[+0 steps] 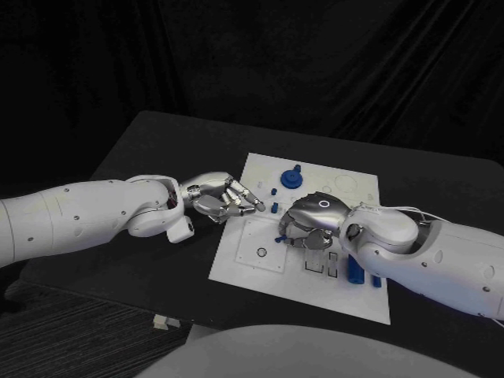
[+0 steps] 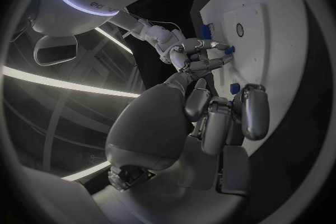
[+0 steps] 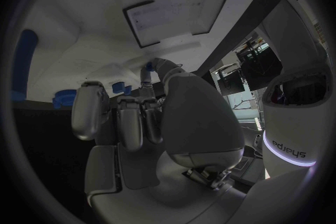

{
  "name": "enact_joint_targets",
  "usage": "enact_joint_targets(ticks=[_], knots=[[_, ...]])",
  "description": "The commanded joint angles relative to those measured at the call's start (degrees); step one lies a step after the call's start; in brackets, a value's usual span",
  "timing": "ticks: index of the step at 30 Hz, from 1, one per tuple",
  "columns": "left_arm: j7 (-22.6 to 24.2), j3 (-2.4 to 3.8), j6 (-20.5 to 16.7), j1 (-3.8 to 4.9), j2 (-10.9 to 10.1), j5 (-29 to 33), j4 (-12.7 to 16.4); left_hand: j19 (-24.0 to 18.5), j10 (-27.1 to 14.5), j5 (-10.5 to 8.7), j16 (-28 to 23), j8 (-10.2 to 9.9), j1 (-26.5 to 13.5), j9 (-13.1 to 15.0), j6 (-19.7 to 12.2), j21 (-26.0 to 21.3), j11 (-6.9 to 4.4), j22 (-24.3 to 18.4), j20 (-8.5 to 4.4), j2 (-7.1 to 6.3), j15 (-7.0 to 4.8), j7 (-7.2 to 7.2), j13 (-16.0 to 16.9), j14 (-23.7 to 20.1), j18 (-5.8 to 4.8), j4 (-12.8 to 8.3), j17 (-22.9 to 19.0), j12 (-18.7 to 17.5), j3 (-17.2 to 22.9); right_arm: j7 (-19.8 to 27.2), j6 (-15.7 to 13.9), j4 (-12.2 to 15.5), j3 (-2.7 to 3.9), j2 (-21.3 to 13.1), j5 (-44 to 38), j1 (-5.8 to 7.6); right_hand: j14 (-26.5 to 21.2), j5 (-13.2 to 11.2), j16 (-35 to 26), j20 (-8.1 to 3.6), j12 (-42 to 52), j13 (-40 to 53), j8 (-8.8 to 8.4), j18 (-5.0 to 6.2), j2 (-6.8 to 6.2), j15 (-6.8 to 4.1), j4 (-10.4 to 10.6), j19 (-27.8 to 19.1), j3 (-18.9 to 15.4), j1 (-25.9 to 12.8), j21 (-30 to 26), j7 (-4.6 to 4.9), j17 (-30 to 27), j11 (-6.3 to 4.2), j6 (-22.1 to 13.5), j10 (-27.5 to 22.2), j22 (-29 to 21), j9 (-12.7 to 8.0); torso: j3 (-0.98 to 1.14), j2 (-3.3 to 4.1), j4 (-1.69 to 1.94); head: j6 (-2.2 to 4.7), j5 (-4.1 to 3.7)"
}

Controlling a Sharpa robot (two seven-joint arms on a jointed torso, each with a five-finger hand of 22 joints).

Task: Assemble the parts on the task board

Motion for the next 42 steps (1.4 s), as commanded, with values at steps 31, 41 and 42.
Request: enact_joint_targets(ticks=[31,41,42], knots=[[-0.34,0.04,2.52,-1.78,1.37,0.17,1.57,-0.36,12.69,0.37,0.15,-0.37,0.74,0.06,0.63,-0.21,-3.53,7.73,0.17,-0.18,-0.29,0.1,34.22,6.23,0.05,-0.1,15.1,11.55,1.25,-3.14,-9.31,2.96,-0.11,-2.29,-0.39,0.4,5.9,9.36,0.15,-0.77,0.2,15.09,0.79,-0.77,0.82,-0.76,-3.19,2.11,-0.07,0.26,3.01,-0.49,15.1,-0.61,3.83,5.9,11.43,2.58,-0.01,-0.07,-0.02,0.0,-0.61],[-0.6,0.04,3.04,-2.42,2.41,0.17,1.02,-0.36,12.69,0.38,0.15,-0.5,0.69,0.0,0.45,-0.21,-3.5,7.75,0.21,-0.27,-0.26,0.15,34.22,6.23,0.04,-0.06,15.1,11.55,1.32,-3.52,-9.26,2.86,-0.11,-2.0,-0.39,0.4,5.9,9.54,0.15,-0.78,0.2,15.09,0.75,-0.86,0.87,-0.79,-3.29,2.35,0.02,0.35,3.4,-0.49,15.1,-0.65,3.85,5.9,11.55,2.61,0.02,0.03,-0.03,0.0,-0.54],[-0.69,0.04,3.09,-2.47,2.51,0.17,0.93,-0.36,12.69,0.38,0.15,-0.5,0.69,0.0,0.45,-0.21,-3.5,7.75,0.21,-0.27,-0.26,0.15,34.22,6.23,0.04,-0.06,15.1,11.55,1.32,-3.52,-9.26,2.85,-0.11,-1.94,-0.39,0.4,5.9,9.54,0.15,-0.78,0.2,15.09,0.75,-0.86,0.87,-0.79,-3.29,2.35,0.02,0.35,3.4,-0.49,15.1,-0.65,3.85,5.9,11.55,2.61,0.01,0.02,-0.02,0.0,-0.52]])
